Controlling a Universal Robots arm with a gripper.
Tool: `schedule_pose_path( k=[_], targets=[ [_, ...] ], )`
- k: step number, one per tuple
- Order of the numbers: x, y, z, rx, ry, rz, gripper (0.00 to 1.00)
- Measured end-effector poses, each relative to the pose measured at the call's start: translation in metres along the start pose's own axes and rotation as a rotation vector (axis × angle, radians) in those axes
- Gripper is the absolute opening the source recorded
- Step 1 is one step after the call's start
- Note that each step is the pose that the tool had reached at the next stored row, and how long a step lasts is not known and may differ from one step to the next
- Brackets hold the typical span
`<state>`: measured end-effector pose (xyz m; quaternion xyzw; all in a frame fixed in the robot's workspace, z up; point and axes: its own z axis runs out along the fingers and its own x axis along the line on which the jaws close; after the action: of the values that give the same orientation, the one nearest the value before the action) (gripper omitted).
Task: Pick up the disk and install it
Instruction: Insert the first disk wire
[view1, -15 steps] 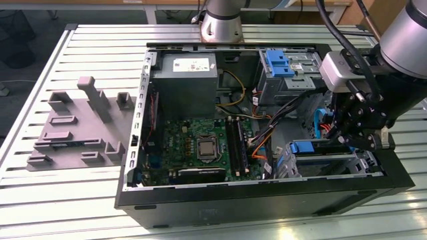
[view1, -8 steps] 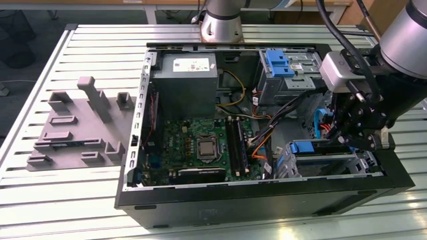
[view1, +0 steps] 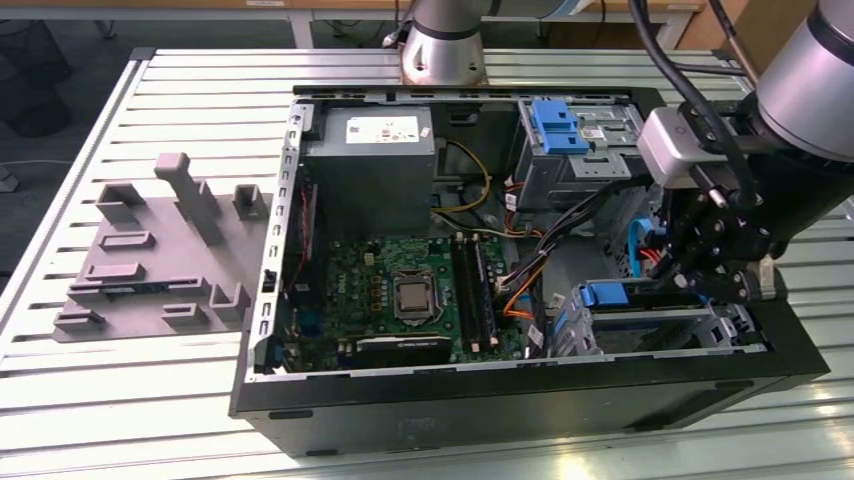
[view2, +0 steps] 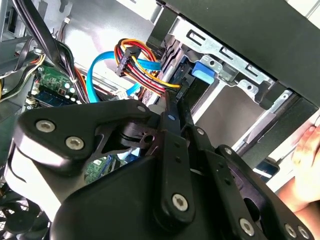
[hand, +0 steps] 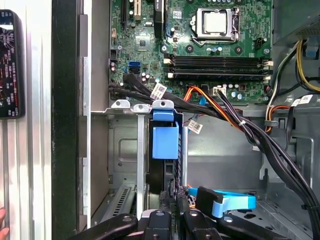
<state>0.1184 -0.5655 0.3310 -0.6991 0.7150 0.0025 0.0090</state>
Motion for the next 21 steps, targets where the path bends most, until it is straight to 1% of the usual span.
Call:
schedule_pose_path(
  k=[3, 10, 11, 16, 18, 19, 20, 21],
  targets=[
    [0.0, 0.0, 0.0009, 0.0, 0.0, 0.0, 0.16],
    [0.0, 0.0, 0.0004, 0.0, 0.0, 0.0, 0.18],
    [0.0, 0.0, -0.0005, 0.0, 0.0001, 0.0, 0.24],
    [-0.0002, -0.0001, -0.0088, 0.0, 0.0001, 0.0, 0.24],
    [-0.0002, -0.0001, -0.0095, 0.0, -0.0003, 0.0, 0.24],
    [-0.0002, -0.0001, -0.0095, -0.0001, -0.0003, 0.0, 0.22],
    [-0.0002, -0.0001, -0.0096, 0.0, -0.0003, 0.0, 0.16],
    [-0.0002, -0.0001, -0.0099, 0.0, 0.0, 0.0, 0.16]
  ],
)
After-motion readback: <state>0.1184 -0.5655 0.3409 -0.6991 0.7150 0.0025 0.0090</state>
